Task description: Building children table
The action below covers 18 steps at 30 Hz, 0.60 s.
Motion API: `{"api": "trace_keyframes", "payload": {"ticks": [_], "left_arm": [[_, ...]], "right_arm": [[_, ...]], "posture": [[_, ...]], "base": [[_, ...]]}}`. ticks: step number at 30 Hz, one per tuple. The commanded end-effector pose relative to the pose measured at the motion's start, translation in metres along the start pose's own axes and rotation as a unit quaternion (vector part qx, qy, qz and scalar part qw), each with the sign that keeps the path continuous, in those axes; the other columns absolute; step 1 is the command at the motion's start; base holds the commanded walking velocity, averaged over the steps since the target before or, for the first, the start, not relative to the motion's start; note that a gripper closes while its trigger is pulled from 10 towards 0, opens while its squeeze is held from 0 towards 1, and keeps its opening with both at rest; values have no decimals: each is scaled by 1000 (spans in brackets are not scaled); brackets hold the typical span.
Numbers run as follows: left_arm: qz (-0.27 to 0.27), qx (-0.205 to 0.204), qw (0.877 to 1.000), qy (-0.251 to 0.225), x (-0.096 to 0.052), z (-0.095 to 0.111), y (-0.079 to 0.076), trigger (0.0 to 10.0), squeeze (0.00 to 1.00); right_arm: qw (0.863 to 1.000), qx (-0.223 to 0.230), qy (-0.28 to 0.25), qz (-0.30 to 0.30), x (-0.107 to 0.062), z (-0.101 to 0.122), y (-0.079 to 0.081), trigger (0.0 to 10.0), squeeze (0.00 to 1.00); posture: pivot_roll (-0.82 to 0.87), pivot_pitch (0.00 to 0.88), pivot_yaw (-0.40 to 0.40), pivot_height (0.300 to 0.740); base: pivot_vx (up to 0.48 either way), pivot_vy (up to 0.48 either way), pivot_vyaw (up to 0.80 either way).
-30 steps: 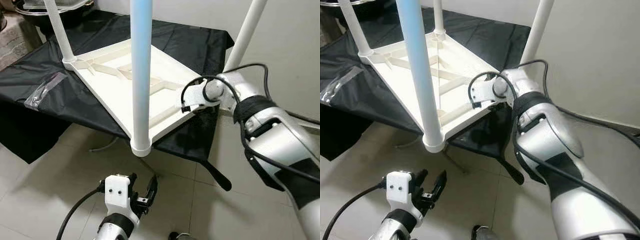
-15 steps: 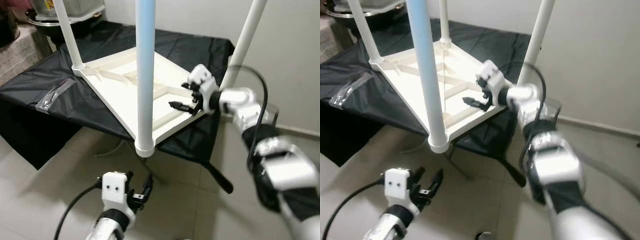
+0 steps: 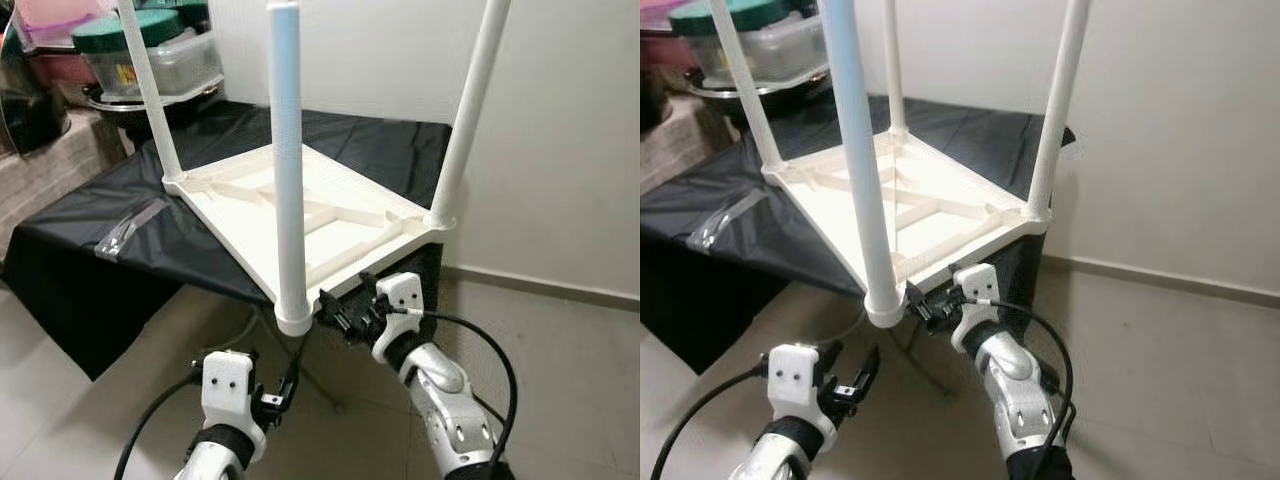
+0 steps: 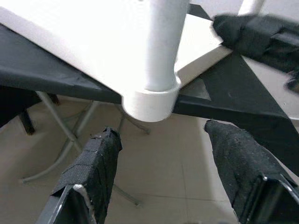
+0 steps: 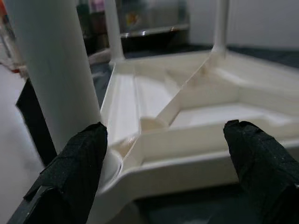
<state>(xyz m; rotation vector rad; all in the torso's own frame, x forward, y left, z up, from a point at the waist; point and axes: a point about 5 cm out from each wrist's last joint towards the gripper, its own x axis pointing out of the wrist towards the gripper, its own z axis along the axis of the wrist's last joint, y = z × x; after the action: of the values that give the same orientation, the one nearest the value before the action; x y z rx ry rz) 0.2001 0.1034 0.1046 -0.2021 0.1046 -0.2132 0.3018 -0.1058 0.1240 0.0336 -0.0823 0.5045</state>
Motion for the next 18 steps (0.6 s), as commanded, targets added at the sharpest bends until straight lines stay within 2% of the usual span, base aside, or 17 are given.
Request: {"api": "trace_keyframes", "payload": {"ticks": [1, 8, 14, 18], "left_arm": [[9, 6, 1000, 0, -1, -1, 2, 10000, 0], [13, 28, 1000, 4, 0, -6, 6, 10000, 0], [12, 37, 999, 11, 2, -9, 7, 10000, 0], [13, 38, 999, 12, 3, -10, 7, 10000, 0]], "right_arm": [[1000, -5, 3, 0, -3, -4, 4, 10000, 0], [999, 16, 45, -9, -10, -16, 13, 10000, 0], [998, 12, 56, -14, -15, -16, 21, 10000, 0], [998, 12, 57, -14, -15, -17, 21, 10000, 0]], "posture": [[-51, 3, 10, 740], [-52, 0, 14, 740], [-52, 0, 15, 740], [-52, 0, 11, 740]], "base": [[0, 0, 0], [0, 0, 0], [0, 0, 0], [0, -300, 0]]}}
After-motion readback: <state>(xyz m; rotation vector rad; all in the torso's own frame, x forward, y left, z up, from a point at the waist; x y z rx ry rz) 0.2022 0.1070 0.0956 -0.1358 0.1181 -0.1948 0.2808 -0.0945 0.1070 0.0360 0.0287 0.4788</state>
